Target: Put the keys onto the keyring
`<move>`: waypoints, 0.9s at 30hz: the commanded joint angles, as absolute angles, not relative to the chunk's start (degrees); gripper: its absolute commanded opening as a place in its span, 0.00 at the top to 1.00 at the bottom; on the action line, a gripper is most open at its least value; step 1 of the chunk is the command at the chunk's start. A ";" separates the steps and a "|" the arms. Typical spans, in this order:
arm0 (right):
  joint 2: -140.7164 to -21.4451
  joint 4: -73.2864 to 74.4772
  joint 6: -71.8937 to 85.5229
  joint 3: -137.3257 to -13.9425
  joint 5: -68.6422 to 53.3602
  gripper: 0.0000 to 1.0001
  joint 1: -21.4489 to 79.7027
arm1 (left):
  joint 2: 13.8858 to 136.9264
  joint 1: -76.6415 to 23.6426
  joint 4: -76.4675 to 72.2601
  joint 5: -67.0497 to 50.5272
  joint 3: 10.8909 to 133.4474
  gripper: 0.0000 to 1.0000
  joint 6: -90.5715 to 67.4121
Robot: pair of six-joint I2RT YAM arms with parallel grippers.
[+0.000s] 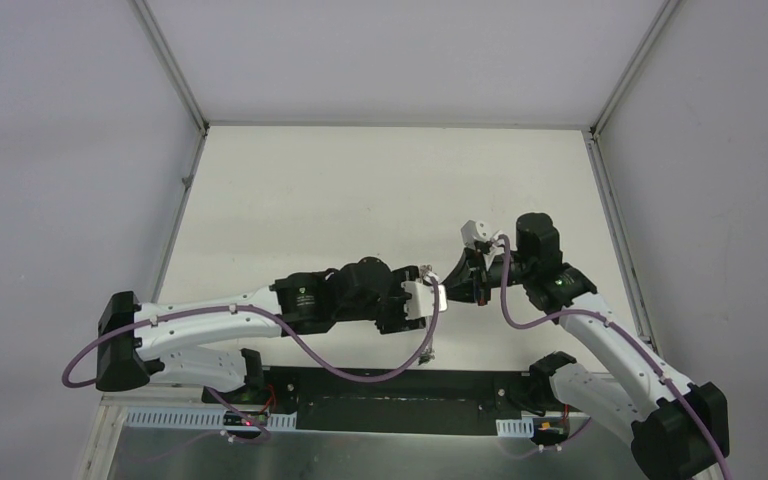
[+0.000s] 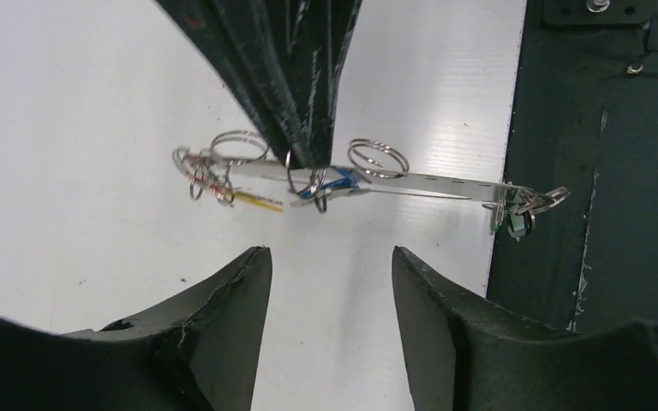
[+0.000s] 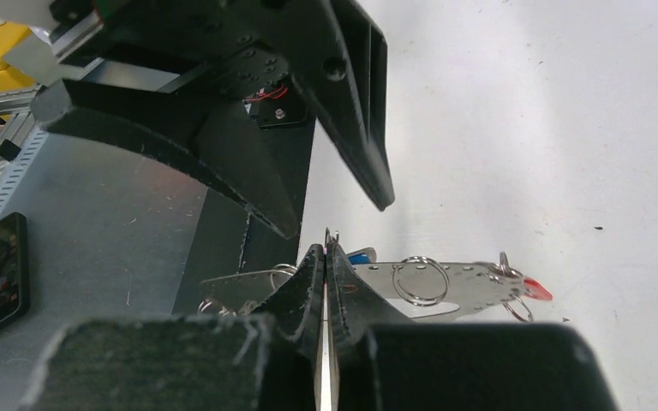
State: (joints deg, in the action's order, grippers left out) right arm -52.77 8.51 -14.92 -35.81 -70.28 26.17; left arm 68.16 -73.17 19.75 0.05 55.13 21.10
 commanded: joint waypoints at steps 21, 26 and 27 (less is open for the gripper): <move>-45.07 -10.65 -3.18 -28.99 -67.93 1.00 26.45 | 55.93 -61.71 -13.87 -24.65 39.23 0.58 1.50; -45.18 -10.64 -2.88 -29.17 -68.59 1.00 26.46 | 56.78 -60.04 -14.48 -27.29 39.27 0.67 1.00; -45.30 -10.63 -2.84 -29.26 -68.75 1.00 26.46 | 57.05 -60.03 -14.65 -27.81 39.30 0.68 1.05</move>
State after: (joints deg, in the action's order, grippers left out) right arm -46.17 -6.68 -3.64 -28.36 -67.29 26.17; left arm 56.88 -60.66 -10.35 -22.81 39.46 2.55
